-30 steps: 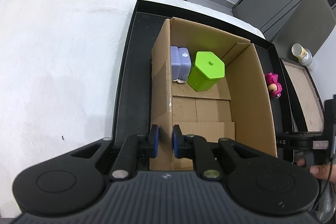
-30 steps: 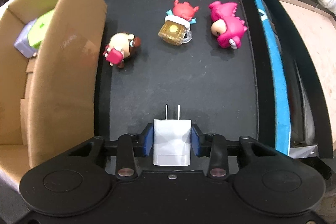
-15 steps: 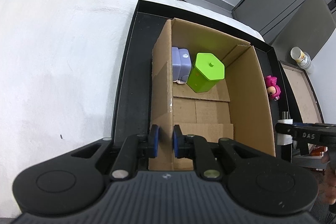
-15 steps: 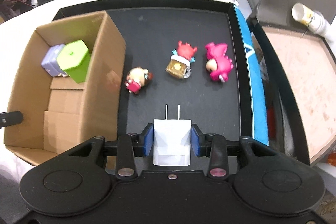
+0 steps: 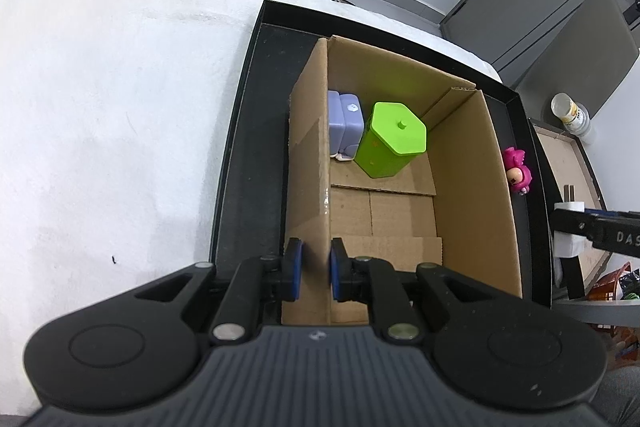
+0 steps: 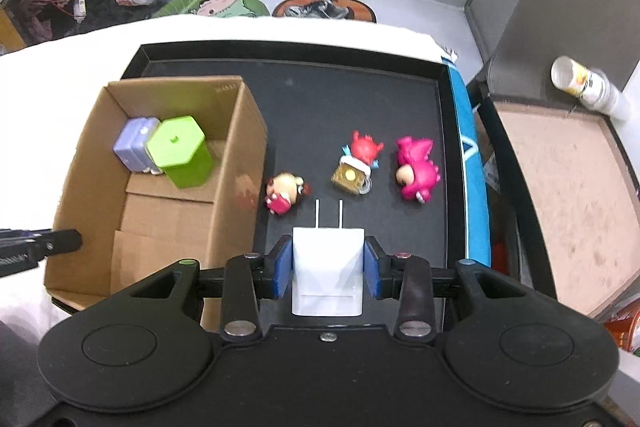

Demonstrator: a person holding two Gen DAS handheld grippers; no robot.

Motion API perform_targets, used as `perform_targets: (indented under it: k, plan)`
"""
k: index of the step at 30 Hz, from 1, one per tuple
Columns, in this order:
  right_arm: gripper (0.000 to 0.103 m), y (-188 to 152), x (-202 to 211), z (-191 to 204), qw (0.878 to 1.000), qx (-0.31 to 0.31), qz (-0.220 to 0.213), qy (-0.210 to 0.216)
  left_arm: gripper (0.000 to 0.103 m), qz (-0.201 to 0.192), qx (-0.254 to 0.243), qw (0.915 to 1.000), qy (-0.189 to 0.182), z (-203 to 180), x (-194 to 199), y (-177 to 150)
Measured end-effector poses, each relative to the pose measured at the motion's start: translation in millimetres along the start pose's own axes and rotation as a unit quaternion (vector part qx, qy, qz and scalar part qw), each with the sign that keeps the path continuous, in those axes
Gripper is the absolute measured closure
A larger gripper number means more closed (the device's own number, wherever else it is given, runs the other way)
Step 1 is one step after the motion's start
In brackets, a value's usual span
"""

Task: Organize rigid objects
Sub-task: 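Carry the white charger with the right gripper over the cardboard box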

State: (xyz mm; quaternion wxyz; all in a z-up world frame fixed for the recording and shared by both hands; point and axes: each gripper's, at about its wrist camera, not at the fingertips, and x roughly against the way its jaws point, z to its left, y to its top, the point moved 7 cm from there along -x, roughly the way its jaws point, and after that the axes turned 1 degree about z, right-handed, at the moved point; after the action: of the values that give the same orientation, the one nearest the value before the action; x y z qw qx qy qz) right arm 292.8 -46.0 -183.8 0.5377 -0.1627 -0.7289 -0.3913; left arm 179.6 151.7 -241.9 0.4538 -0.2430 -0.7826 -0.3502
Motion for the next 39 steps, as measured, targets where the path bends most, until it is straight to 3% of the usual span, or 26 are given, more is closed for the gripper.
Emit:
perform_targets:
  k: [19, 39]
  plan:
    - [0.066, 39, 29, 46, 0.999, 0.021, -0.047, 0.017, 0.089, 0.002, 0.004, 0.9999, -0.009, -2, -1, -2]
    - [0.066, 52, -1, 84, 0.998, 0.034, -0.039, 0.021, 0.089, 0.005, 0.008, 0.9998, -0.018, -2, -3, -1]
